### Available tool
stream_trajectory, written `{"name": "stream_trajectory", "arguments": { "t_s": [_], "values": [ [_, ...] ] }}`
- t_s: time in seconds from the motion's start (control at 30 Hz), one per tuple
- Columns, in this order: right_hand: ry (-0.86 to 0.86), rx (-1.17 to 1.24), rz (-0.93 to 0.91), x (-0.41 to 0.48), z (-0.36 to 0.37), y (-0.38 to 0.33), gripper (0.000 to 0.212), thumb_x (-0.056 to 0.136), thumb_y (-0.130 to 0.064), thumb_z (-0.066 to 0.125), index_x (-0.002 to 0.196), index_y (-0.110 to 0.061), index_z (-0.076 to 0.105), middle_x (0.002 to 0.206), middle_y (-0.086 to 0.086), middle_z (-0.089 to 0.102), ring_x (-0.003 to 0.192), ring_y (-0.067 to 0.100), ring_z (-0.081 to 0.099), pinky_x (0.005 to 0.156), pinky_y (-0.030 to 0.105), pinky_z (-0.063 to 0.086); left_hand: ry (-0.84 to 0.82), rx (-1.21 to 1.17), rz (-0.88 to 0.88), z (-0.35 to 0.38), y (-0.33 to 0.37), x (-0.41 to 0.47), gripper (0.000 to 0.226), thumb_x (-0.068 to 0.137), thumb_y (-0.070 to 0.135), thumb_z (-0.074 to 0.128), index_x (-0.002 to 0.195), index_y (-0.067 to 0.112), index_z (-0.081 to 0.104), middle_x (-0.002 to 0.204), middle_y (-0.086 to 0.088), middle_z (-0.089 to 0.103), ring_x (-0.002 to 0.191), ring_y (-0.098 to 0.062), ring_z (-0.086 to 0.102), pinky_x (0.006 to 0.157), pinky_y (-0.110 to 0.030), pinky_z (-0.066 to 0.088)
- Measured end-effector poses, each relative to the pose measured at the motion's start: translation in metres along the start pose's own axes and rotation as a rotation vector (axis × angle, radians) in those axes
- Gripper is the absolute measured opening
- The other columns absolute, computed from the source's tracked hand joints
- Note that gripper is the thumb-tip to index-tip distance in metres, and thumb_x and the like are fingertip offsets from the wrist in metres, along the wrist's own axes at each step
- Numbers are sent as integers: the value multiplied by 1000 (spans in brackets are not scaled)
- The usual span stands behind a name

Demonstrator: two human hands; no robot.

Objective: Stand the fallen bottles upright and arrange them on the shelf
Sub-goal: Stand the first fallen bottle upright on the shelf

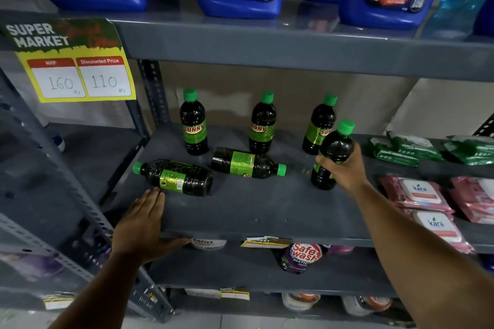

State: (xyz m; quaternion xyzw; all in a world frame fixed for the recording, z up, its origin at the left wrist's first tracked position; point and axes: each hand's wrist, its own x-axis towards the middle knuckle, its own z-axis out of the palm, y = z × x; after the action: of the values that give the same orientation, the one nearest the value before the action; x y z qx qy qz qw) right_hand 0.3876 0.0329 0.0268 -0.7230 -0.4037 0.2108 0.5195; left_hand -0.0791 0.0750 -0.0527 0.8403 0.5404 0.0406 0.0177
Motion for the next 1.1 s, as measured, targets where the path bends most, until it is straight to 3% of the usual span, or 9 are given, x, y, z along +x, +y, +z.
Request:
{"name": "stream_trajectory", "arguments": {
  "t_s": [0.17,0.33,0.43,0.5,0.63,0.77,0.9,1.0,1.1],
  "values": [
    [-67,-22,-11,13,-4,17,81,54,-35,89,120,-7,52,111,9,67,102,21,67,92,48,54,-6,3,-7,-2,1,-2,127,63,97,33,137,-6,42,141,-25,47,130,-38,45,105,-52,40],
    [-79,-1,17,7,-7,24,95,47,-40,91,126,-10,48,117,8,65,107,21,65,94,45,51,-13,2,-4,-4,1,-4,128,62,97,33,137,-7,43,142,-26,46,130,-39,45,104,-51,39],
    [-74,-16,21,-3,-10,24,87,53,-19,88,126,-6,45,113,17,64,103,26,65,95,54,50,-20,-18,-5,-4,1,-4,125,64,95,35,135,-8,44,139,-28,48,128,-41,47,102,-53,41],
    [-72,-60,20,-11,-9,20,68,63,-12,82,123,-14,48,108,8,67,99,20,65,96,50,51,-25,-21,-6,-5,1,-4,124,65,94,34,135,-8,45,138,-28,49,127,-42,48,101,-54,42],
    [22,-174,17,-11,-5,17,85,52,-38,91,124,-22,49,115,-6,64,103,14,62,90,38,51,-20,-6,0,-5,2,-5,125,65,95,34,134,-9,46,137,-29,49,126,-42,48,100,-55,43],
    [-24,-172,28,-16,-1,10,66,65,-10,83,119,-18,47,103,-4,62,95,16,63,90,40,51,-13,9,4,-5,2,-5,126,64,95,35,134,-9,45,138,-29,48,127,-42,47,100,-56,42],
    [19,-254,12,-20,-1,15,73,55,-28,89,117,-15,52,105,-4,63,92,15,63,80,34,52,-8,31,12,-4,2,-4,126,63,95,36,136,-8,43,141,-27,46,129,-41,45,102,-54,40],
    [-41,-294,40,-24,1,21,60,62,-19,85,111,-15,51,99,-4,62,88,15,60,77,34,50,-4,38,5,-4,2,-5,127,63,96,35,137,-7,42,143,-26,44,131,-39,43,104,-52,37],
    [21,-338,55,-27,2,29,73,57,-37,89,118,-19,53,107,-5,62,96,14,61,80,30,49,7,61,-5,-5,2,-4,128,62,97,33,139,-5,41,145,-24,43,133,-37,42,105,-51,37]
  ]
}}
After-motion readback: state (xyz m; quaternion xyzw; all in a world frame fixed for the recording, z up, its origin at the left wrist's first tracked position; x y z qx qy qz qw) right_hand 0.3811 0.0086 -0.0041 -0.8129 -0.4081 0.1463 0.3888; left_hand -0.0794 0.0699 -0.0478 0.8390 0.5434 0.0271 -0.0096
